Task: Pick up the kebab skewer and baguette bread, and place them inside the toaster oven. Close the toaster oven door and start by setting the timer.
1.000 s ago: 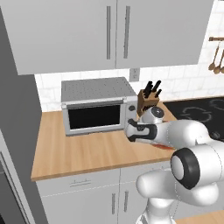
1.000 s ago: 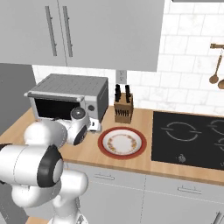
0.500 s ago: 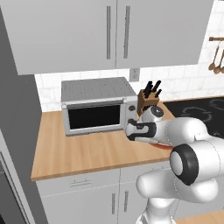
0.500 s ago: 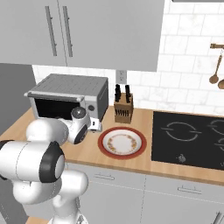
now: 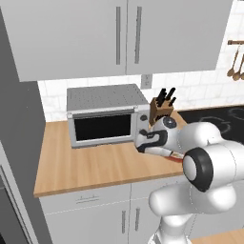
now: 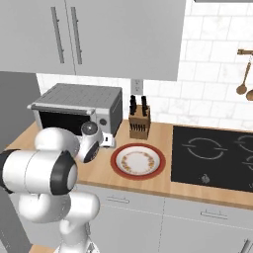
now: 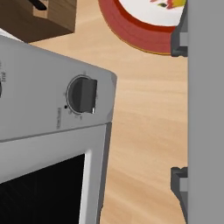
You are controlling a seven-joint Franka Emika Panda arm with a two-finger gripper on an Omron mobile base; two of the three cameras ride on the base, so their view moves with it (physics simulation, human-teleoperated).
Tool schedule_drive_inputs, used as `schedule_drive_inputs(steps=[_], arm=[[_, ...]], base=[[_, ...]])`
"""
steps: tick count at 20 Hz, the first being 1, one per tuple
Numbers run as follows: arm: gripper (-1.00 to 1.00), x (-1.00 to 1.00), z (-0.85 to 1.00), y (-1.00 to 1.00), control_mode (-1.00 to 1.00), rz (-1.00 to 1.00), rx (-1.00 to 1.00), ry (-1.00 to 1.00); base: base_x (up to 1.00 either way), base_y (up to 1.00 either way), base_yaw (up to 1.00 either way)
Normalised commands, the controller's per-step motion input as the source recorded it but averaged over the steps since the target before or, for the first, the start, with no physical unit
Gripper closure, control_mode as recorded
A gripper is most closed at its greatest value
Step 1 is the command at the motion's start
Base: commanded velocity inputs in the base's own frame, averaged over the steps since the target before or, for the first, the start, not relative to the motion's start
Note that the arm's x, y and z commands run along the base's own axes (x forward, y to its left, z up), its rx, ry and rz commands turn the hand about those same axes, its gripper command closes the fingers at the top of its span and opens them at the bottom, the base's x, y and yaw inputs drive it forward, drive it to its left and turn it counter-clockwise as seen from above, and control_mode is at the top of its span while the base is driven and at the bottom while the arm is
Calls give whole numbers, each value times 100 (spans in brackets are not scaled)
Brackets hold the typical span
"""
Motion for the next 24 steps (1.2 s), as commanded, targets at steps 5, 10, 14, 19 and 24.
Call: schedule_drive_inputs(steps=[5,10,14,19,24], arm=[[-100,12,-3,0,-100,0,3,-20],[-100,10,0,0,-100,0,4,-20],[-100,38,-1,-1,-100,0,7,-13],[-100,30,-8,-5,-100,0,5,-11],[-100,3,-18,0,-100,0,0,-7]], base=[[0,0,0],[0,0,0],[0,0,0],[0,0,0],[0,0,0]])
